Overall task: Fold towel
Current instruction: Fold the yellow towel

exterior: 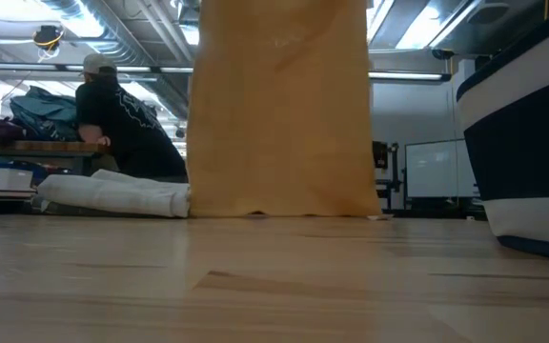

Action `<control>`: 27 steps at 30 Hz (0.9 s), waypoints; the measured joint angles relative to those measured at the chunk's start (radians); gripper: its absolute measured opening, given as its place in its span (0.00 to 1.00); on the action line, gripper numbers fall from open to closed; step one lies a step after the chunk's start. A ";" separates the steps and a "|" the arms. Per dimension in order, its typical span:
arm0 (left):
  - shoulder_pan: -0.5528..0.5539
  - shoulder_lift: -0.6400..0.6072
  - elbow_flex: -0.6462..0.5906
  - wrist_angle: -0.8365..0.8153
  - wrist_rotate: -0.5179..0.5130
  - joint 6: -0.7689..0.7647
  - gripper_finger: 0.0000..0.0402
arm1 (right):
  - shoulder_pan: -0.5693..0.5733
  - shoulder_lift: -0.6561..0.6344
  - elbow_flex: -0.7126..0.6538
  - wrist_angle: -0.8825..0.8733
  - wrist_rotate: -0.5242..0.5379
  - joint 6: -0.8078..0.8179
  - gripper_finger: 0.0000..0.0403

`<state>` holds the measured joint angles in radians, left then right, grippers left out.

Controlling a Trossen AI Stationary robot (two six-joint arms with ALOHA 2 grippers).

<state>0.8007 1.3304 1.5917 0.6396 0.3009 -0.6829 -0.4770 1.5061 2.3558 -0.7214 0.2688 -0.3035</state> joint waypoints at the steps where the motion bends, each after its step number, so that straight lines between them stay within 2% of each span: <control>1: -0.007 0.000 0.000 0.000 0.020 -0.017 0.00 | 0.000 -0.009 0.000 -0.009 -0.012 0.013 0.01; 6: -0.047 -0.002 0.000 0.000 0.118 -0.064 0.00 | 0.000 -0.068 0.000 -0.095 -0.056 0.069 0.01; 11: -0.084 -0.002 0.000 -0.002 0.130 -0.031 0.00 | 0.000 -0.130 0.000 -0.143 -0.061 0.090 0.01; 21: -0.078 0.009 0.000 -0.063 -0.095 0.196 0.00 | -0.002 -0.137 0.000 -0.139 -0.042 0.063 0.01; 27: -0.032 0.051 0.000 -0.050 -0.223 0.214 0.00 | -0.002 -0.088 0.000 -0.073 0.057 -0.042 0.01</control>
<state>0.7686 1.3811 1.5917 0.5894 0.0780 -0.4686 -0.4786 1.4182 2.3558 -0.7943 0.3255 -0.3454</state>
